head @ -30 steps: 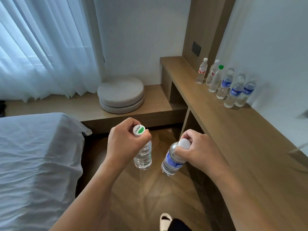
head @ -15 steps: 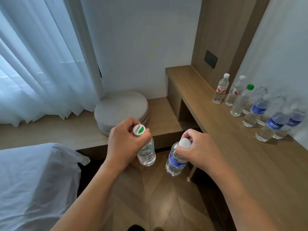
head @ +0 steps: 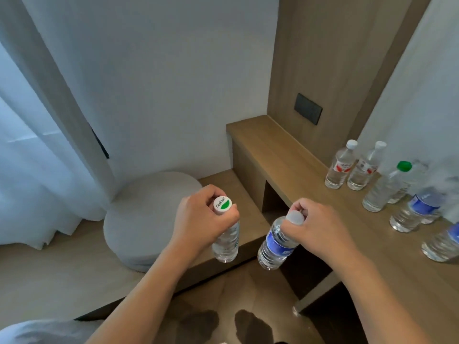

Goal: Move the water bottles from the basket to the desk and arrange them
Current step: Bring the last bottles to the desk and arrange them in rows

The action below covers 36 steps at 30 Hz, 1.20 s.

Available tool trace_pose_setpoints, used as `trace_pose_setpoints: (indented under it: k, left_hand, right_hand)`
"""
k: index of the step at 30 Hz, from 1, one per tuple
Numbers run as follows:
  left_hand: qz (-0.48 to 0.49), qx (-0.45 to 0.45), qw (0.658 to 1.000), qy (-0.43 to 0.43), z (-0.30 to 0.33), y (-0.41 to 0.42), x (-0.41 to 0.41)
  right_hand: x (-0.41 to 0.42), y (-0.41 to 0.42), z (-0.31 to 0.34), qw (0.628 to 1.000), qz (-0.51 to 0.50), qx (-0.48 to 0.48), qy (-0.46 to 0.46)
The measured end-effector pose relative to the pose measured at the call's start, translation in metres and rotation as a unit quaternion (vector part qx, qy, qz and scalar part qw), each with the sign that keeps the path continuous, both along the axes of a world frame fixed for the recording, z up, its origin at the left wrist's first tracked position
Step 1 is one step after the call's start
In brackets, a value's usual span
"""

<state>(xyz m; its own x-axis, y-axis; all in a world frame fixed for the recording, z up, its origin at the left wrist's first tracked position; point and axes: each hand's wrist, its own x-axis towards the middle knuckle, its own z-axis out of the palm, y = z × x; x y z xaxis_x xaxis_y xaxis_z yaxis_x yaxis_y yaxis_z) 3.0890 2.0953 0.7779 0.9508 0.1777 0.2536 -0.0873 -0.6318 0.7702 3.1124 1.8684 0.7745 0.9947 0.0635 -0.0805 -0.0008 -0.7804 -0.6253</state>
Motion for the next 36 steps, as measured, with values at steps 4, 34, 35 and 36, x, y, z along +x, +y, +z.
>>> trace_pose_setpoints:
  k: [4, 34, 35, 36]
  left_hand:
    - [-0.028, 0.005, 0.999, 0.015, 0.003, 0.006, 0.073]
    - [-0.252, 0.048, 0.957, 0.132, -0.046, -0.122, 0.454]
    - [-0.26, 0.051, 0.955, 0.135, -0.052, -0.128, 0.464]
    - [-0.267, 0.055, 0.952, 0.141, -0.058, -0.134, 0.472]
  right_hand:
    - [0.054, 0.009, 0.002, 0.999, -0.044, 0.011, 0.005]
    - [0.327, -0.09, -0.058, 0.951, -0.304, -0.002, 0.056]
    - [0.332, -0.092, -0.062, 0.948, -0.312, -0.006, 0.06]
    - [0.337, -0.094, -0.066, 0.946, -0.319, -0.014, 0.062]
